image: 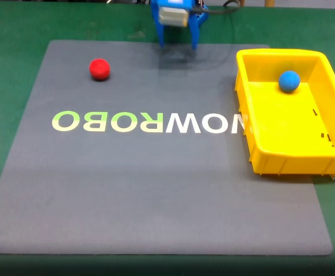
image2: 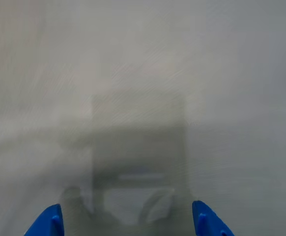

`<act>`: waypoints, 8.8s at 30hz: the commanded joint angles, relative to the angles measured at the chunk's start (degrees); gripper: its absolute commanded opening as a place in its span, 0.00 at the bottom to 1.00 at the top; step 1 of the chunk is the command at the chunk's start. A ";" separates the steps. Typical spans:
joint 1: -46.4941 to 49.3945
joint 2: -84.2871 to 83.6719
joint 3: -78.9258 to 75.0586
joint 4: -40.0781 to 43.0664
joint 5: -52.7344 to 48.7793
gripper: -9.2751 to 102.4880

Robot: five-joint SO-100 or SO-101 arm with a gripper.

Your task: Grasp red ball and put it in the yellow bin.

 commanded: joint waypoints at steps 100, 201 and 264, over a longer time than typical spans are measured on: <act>17.84 -71.37 -38.14 -54.76 -2.81 0.08; -28.74 -39.46 -18.63 -69.35 6.86 0.15; -15.12 2.37 13.54 -3.60 12.92 0.08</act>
